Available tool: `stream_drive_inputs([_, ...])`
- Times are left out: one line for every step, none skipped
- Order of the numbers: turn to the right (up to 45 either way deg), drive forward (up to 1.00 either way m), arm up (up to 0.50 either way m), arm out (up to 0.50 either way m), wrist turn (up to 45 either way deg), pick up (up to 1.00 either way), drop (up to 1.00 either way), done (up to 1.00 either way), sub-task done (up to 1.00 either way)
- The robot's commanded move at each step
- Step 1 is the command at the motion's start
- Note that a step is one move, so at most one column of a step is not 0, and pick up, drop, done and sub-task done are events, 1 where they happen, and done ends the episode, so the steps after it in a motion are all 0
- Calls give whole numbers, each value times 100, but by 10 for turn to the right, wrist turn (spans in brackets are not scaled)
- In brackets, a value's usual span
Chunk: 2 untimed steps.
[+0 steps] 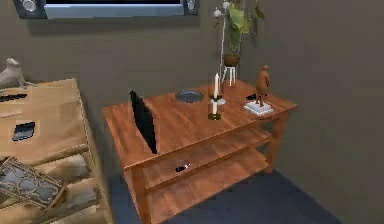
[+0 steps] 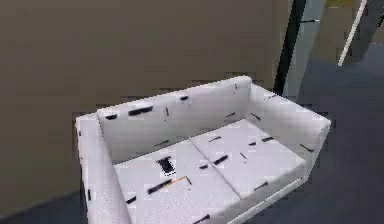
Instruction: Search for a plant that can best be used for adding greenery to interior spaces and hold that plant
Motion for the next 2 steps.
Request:
stream_drive_inputs([-450,0,0,0,0,0,0,0,0])
stream_drive_inputs([-450,0,0,0,0,0,0,0,0])
